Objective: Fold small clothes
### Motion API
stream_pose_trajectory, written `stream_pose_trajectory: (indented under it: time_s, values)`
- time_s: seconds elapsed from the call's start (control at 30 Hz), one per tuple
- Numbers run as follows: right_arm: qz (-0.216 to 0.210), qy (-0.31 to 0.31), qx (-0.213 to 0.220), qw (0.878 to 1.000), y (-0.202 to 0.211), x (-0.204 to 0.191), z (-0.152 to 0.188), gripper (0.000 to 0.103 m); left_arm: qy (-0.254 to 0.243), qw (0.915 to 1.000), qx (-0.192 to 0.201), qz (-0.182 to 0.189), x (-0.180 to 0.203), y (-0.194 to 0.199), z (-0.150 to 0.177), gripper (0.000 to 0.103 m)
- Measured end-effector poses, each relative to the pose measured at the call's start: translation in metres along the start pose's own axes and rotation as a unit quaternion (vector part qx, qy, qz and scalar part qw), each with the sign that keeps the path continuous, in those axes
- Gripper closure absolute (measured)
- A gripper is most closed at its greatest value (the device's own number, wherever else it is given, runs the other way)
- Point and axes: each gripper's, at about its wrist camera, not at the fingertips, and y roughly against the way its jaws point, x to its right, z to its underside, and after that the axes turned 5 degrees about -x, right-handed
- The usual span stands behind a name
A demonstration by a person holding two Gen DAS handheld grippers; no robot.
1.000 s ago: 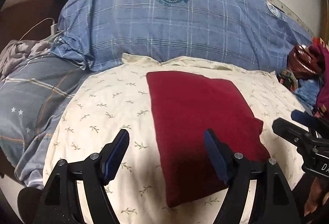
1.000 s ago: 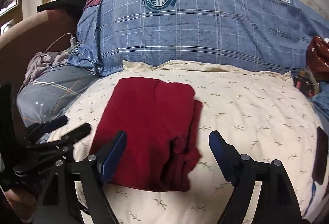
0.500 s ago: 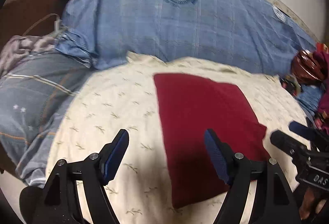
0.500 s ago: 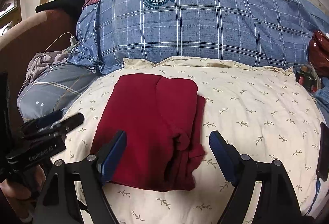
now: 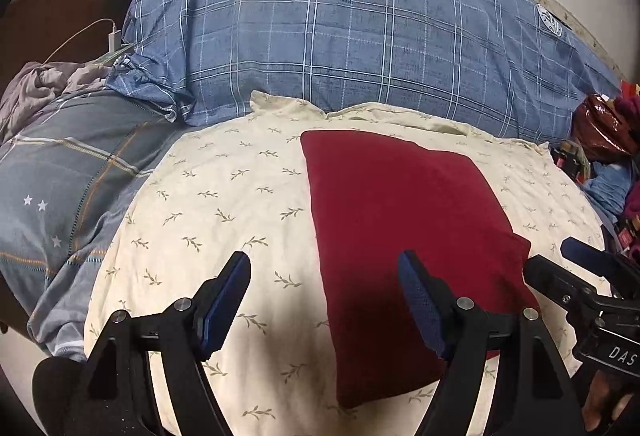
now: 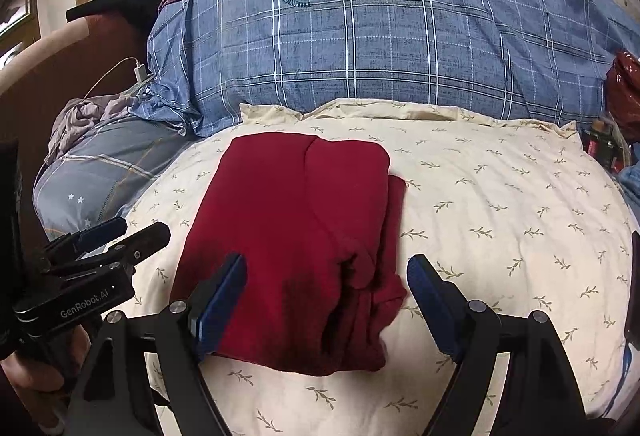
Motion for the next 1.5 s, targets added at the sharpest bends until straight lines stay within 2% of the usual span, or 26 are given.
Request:
stream_pose_trajectory:
  time_s: [1.5]
  values:
    - [-0.005, 0.001, -0.026, 1.000, -0.015, -0.011, 0.006, 0.019, -0.011, 0.9997, -0.021, -0.004, 0.008, -0.014, 0.002, 0.028]
